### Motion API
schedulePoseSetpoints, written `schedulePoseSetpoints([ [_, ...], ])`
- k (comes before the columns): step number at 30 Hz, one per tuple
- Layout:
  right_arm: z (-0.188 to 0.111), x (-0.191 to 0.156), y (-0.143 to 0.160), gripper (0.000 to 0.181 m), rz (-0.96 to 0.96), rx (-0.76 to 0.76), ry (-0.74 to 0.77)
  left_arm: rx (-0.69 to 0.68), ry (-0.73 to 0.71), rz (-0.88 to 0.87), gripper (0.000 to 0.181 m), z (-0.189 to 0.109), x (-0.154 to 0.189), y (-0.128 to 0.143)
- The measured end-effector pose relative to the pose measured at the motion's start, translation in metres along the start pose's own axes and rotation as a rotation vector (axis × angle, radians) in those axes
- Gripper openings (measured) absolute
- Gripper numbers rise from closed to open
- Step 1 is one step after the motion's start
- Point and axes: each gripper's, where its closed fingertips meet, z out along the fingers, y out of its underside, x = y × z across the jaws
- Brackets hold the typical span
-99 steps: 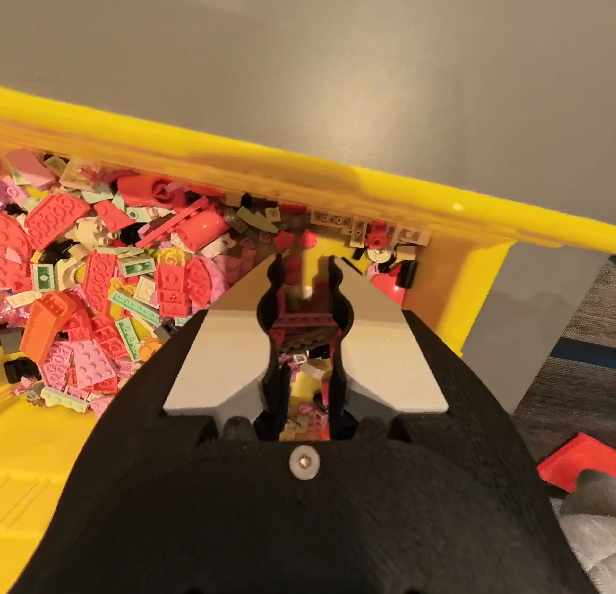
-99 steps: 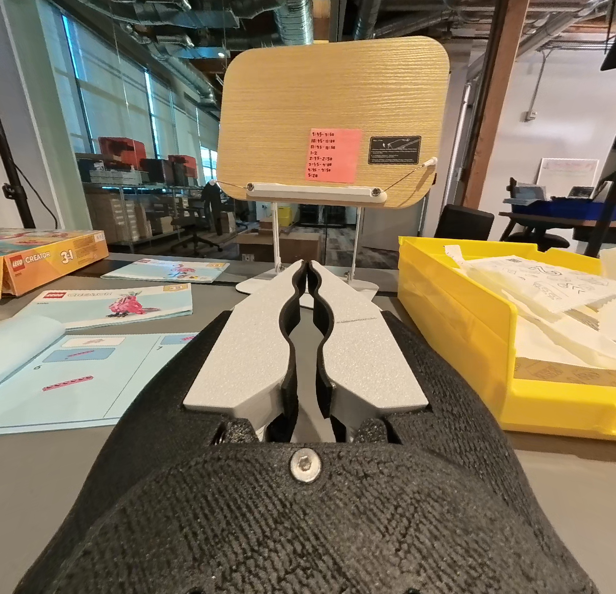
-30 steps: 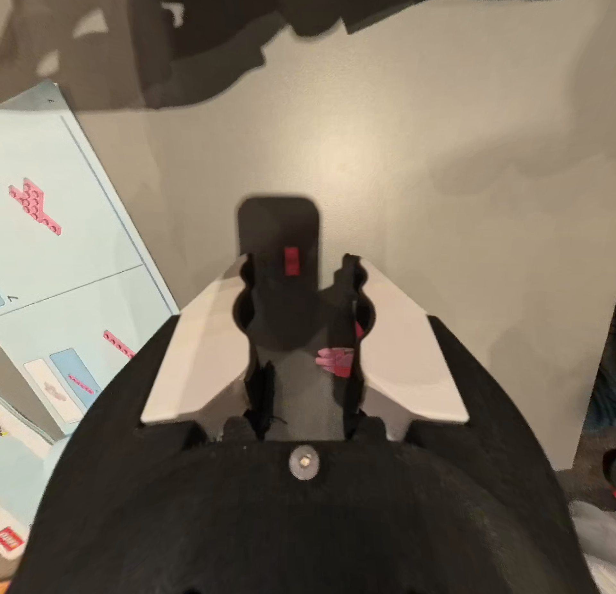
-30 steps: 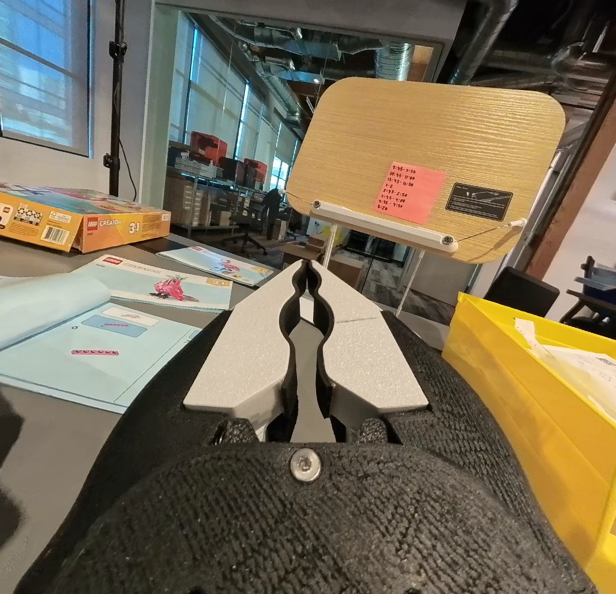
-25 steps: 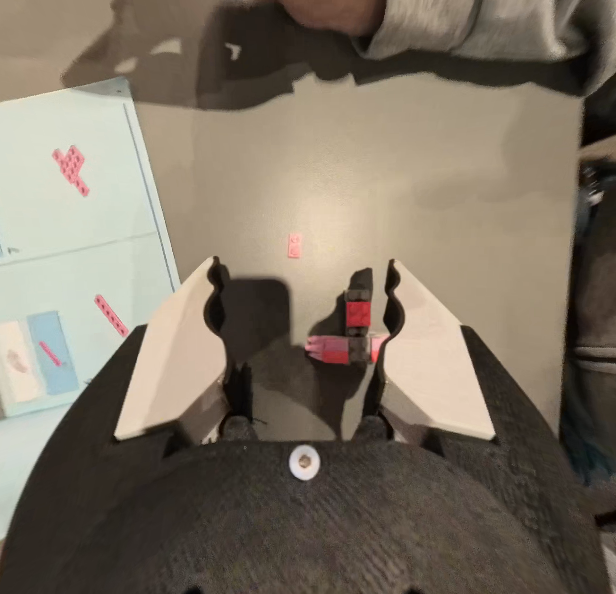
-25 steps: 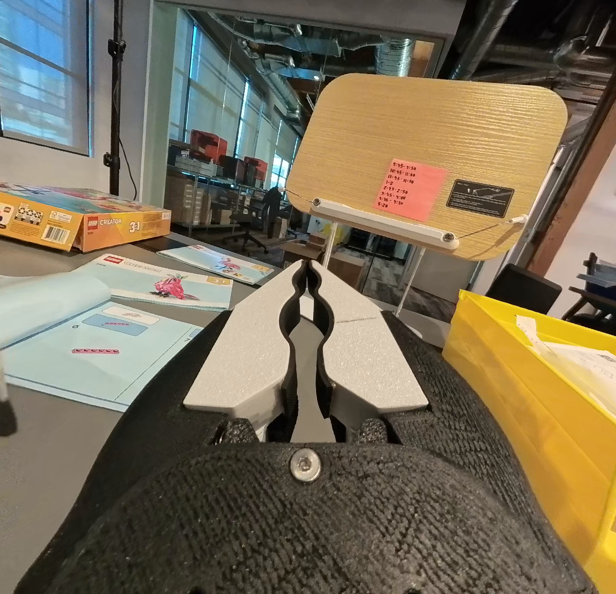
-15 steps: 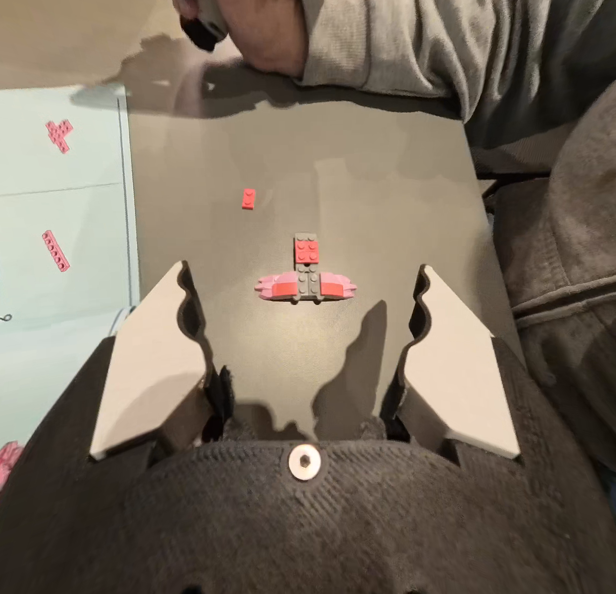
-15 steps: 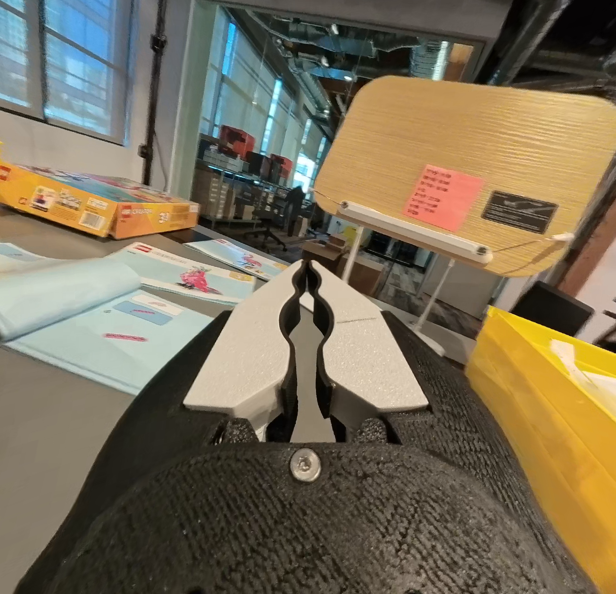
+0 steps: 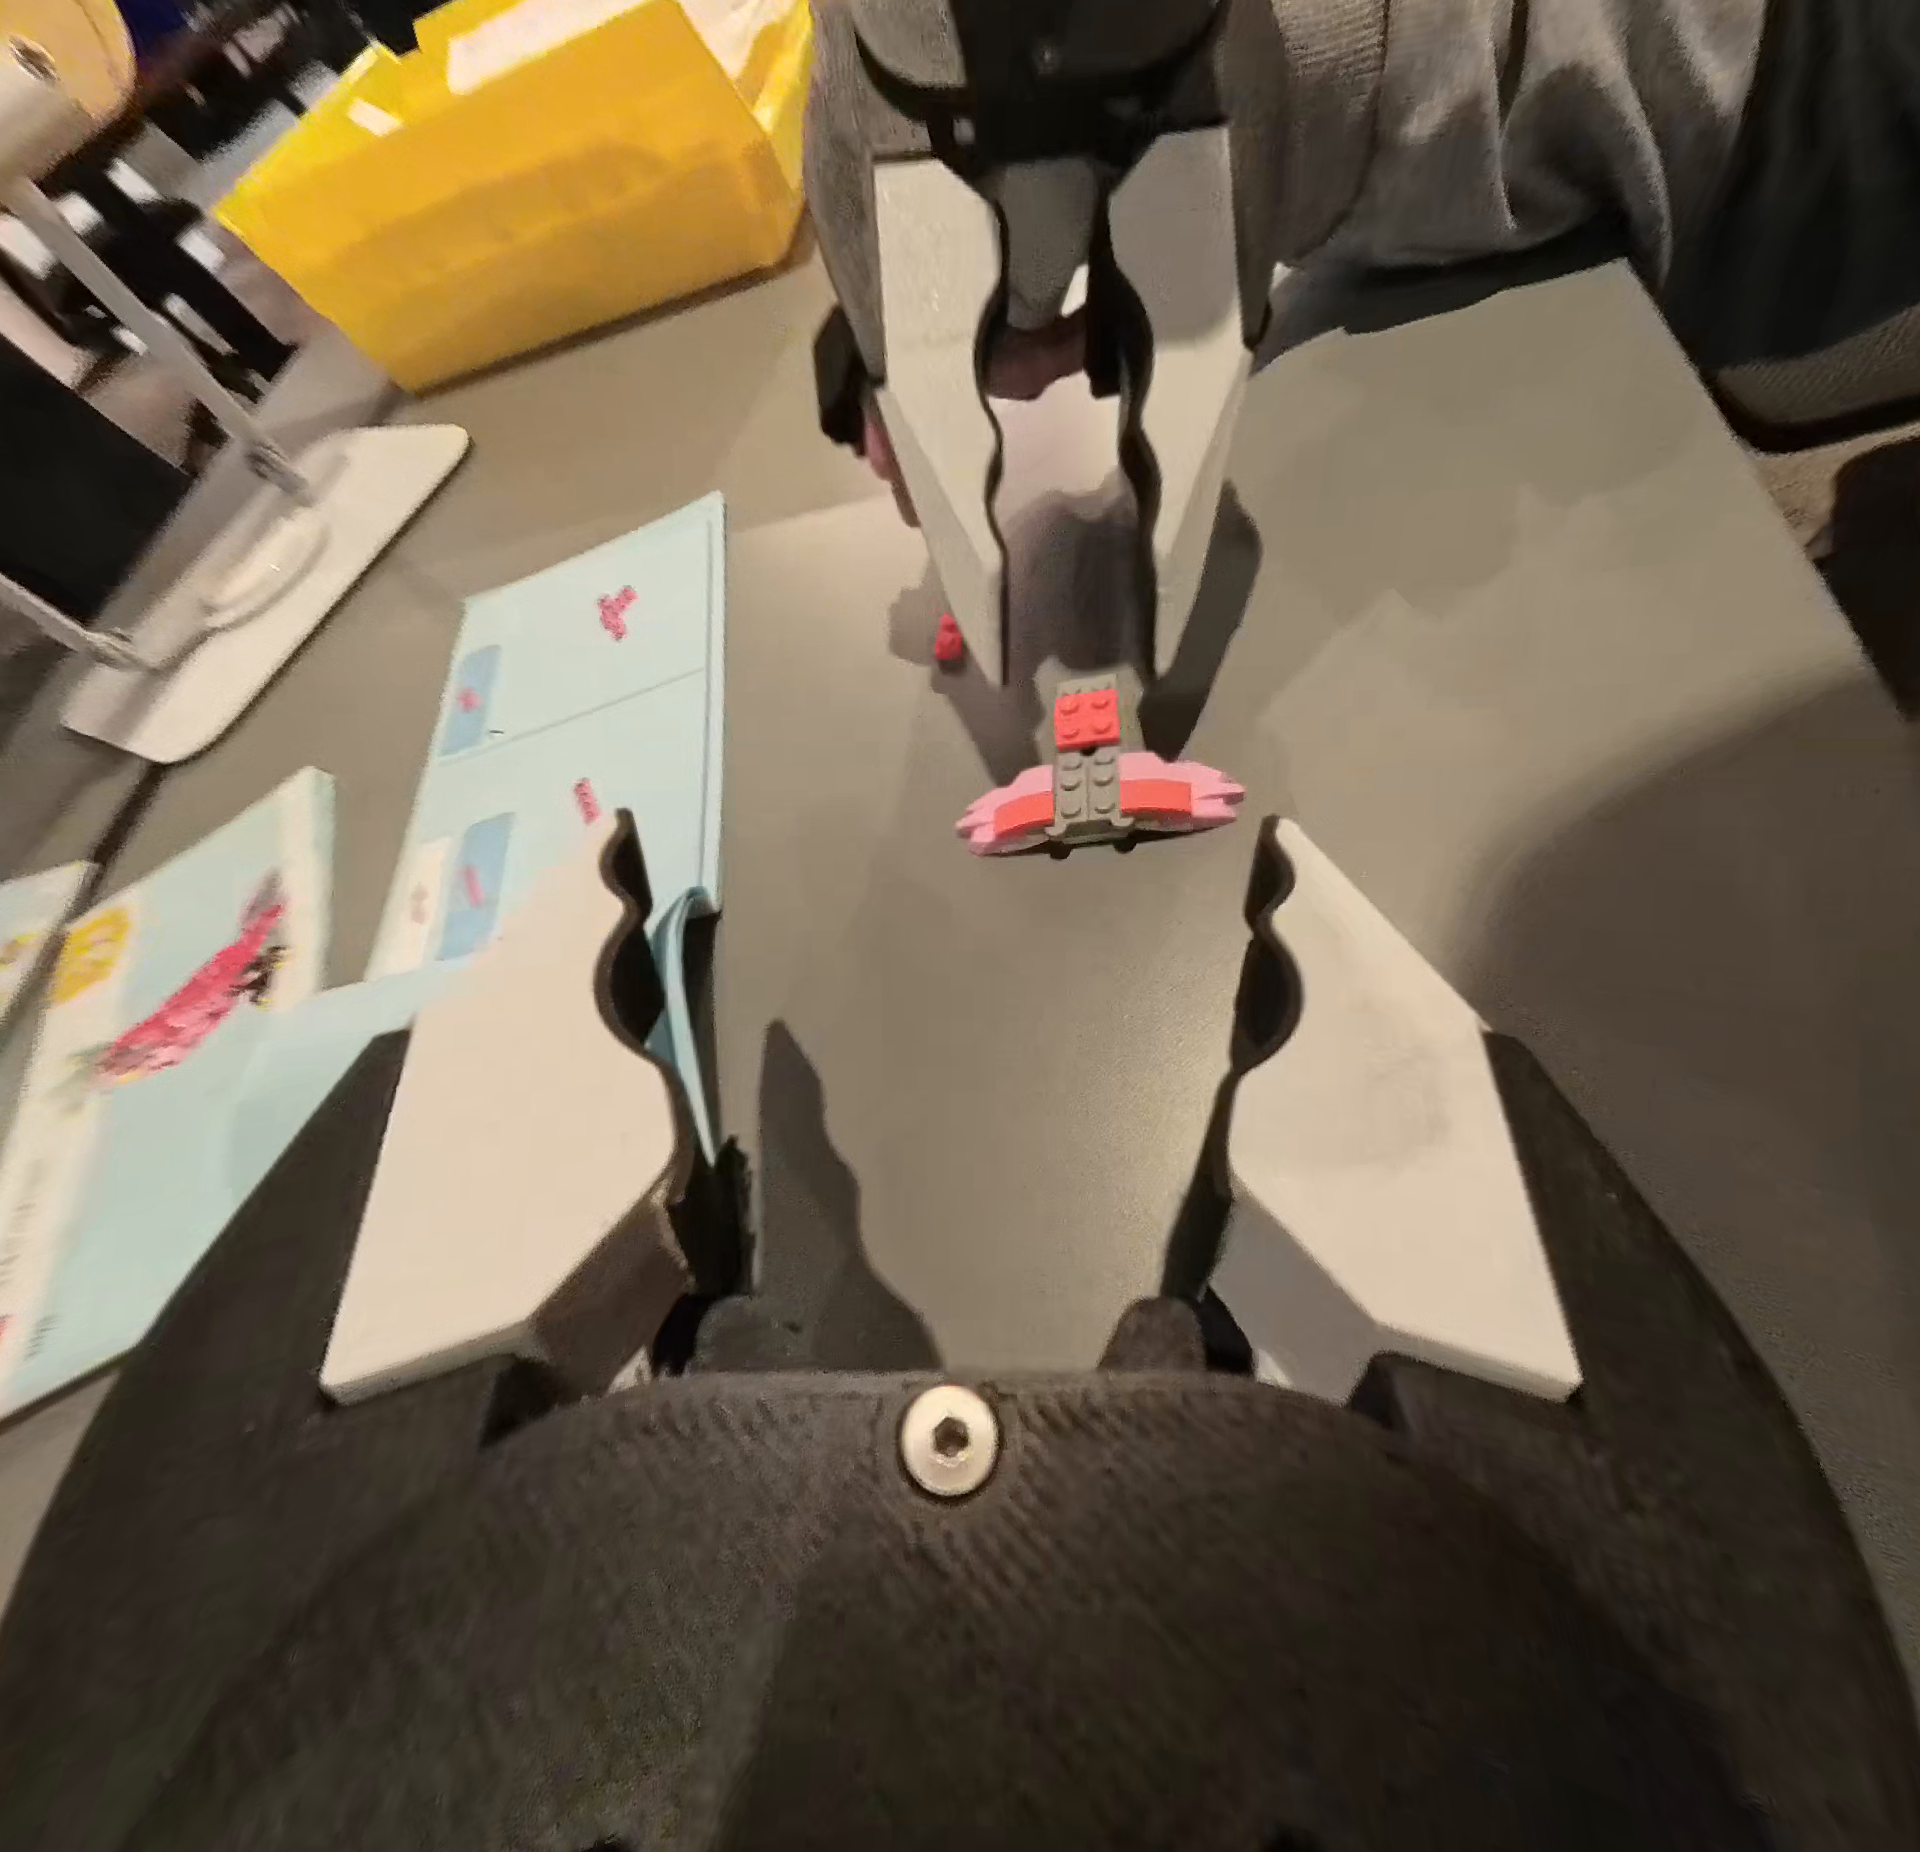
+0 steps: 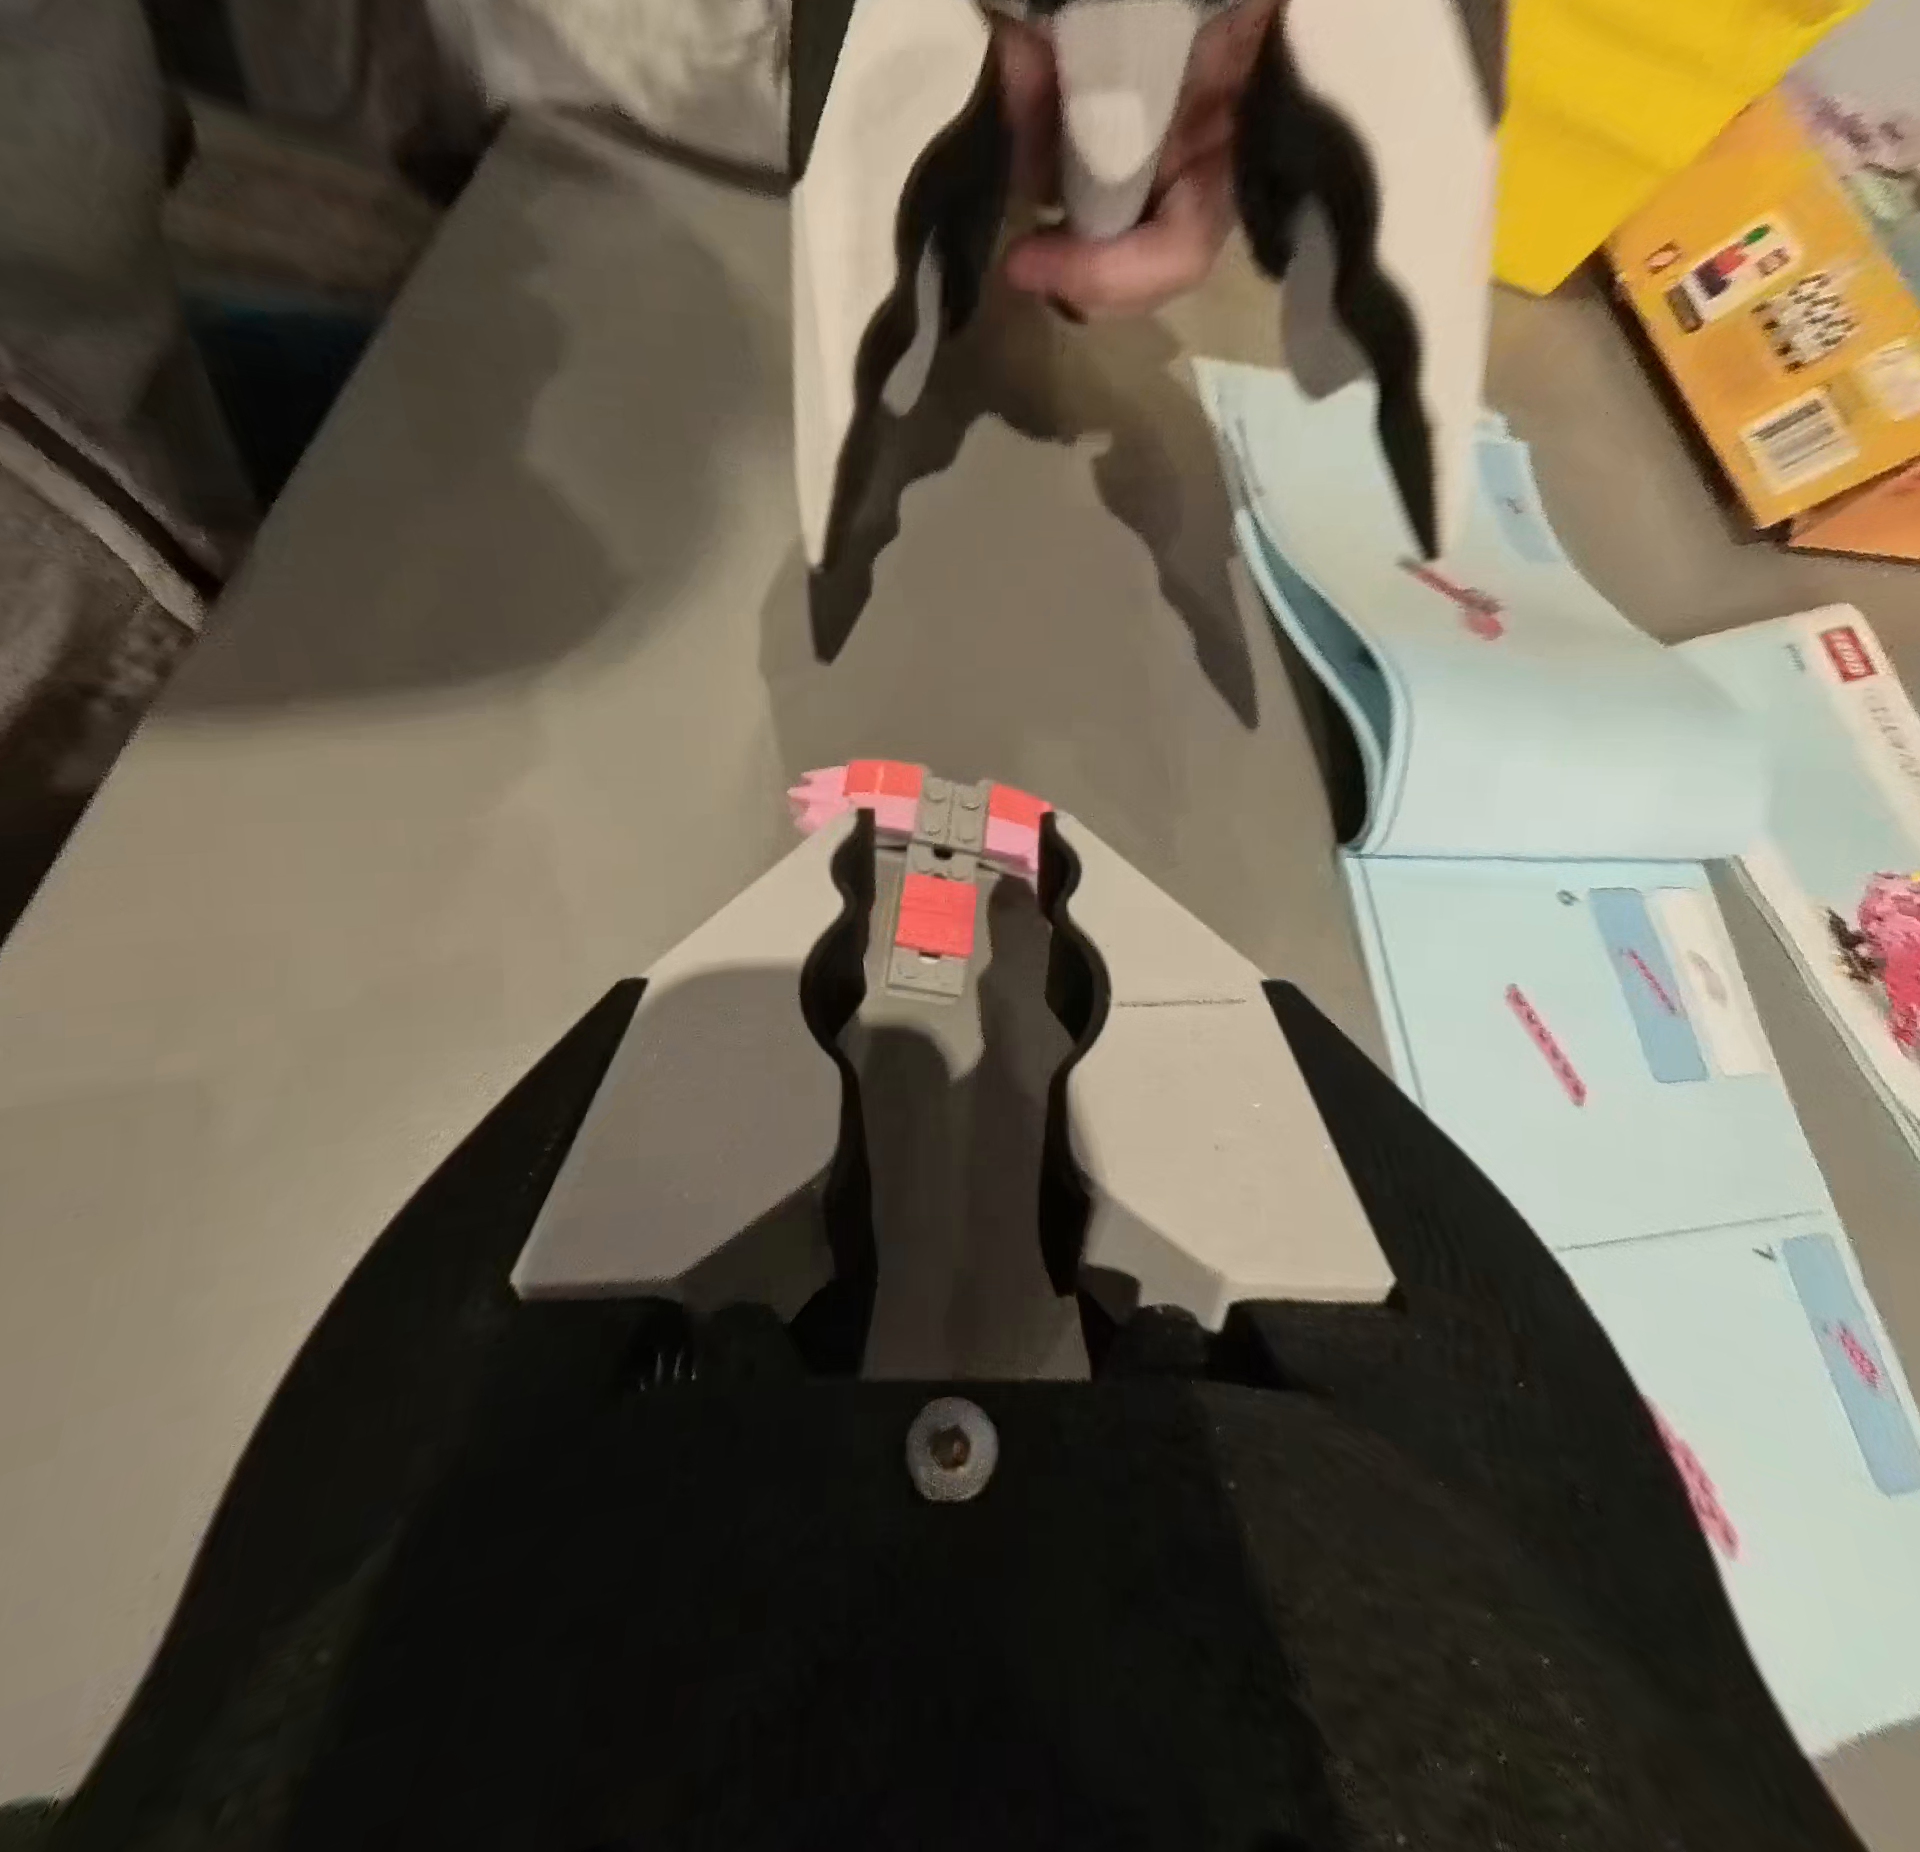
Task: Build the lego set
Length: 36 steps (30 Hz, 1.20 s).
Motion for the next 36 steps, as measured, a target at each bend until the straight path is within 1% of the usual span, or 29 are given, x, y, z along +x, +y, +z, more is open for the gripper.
schedulePoseSetpoints([
  [3, 0.007, -0.004, 0.011, 0.028, 0.013, -0.069, -0.019, 0.008, -0.028, 0.086, 0.101, -0.003, 0.003, -0.002],
  [5, 0.008, -0.003, 0.019, 0.027, 0.036, -0.103, -0.021, 0.0, -0.027, 0.108, 0.094, -0.001, 0.008, -0.003],
  [8, 0.009, -0.003, 0.027, 0.021, 0.089, -0.133, -0.042, -0.017, 0.003, 0.137, 0.088, 0.007, 0.019, 0.0],
  [9, 0.01, -0.004, 0.03, 0.017, 0.093, -0.143, -0.047, -0.025, 0.012, 0.152, 0.086, 0.009, 0.022, 0.002],
  [13, 0.01, -0.003, 0.03, 0.015, 0.102, -0.157, -0.04, -0.046, 0.016, 0.243, 0.078, 0.017, 0.032, 0.007],
  [14, 0.009, -0.002, 0.028, 0.015, 0.096, -0.149, -0.035, -0.06, -0.001, 0.295, 0.077, 0.019, 0.033, 0.009],
  [19, -0.003, 0.003, 0.009, 0.015, 0.114, -0.038, -0.021, -0.106, -0.168, 0.64, 0.049, 0.025, 0.035, 0.006],
  [22, -0.006, 0.002, 0.011, 0.015, 0.114, -0.039, -0.033, -0.105, -0.24, 0.808, 0.032, 0.029, 0.04, 0.002],
  [24, -0.005, -0.002, 0.011, 0.015, 0.117, -0.036, -0.057, -0.116, -0.286, 0.895, 0.027, 0.03, 0.039, 0.001],
  [27, -0.005, -0.006, 0.012, 0.014, 0.118, -0.036, -0.086, -0.127, -0.33, 0.957, 0.029, 0.031, 0.037, 0.0],
  [28, -0.005, -0.006, 0.012, 0.014, 0.118, -0.035, -0.089, -0.122, -0.335, 0.966, 0.027, 0.03, 0.038, -0.001],
  [30, -0.005, -0.007, 0.011, 0.014, 0.122, -0.03, -0.095, -0.106, -0.343, 0.978, 0.012, 0.029, 0.039, -0.004],
  [33, -0.006, -0.003, 0.01, 0.014, 0.134, -0.003, -0.079, -0.122, -0.369, 0.976, 0.012, 0.028, 0.035, -0.006],
  [34, -0.009, 0.002, 0.009, 0.02, 0.145, 0.014, -0.054, -0.122, -0.381, 0.977, 0.012, 0.027, 0.034, -0.007],
  [35, -0.013, 0.01, 0.01, 0.034, 0.167, 0.026, -0.017, -0.125, -0.38, 0.977, 0.012, 0.027, 0.033, -0.007],
  [36, -0.018, 0.019, 0.013, 0.043, 0.195, 0.029, 0.021, -0.131, -0.387, 0.972, 0.012, 0.027, 0.032, -0.007],
])
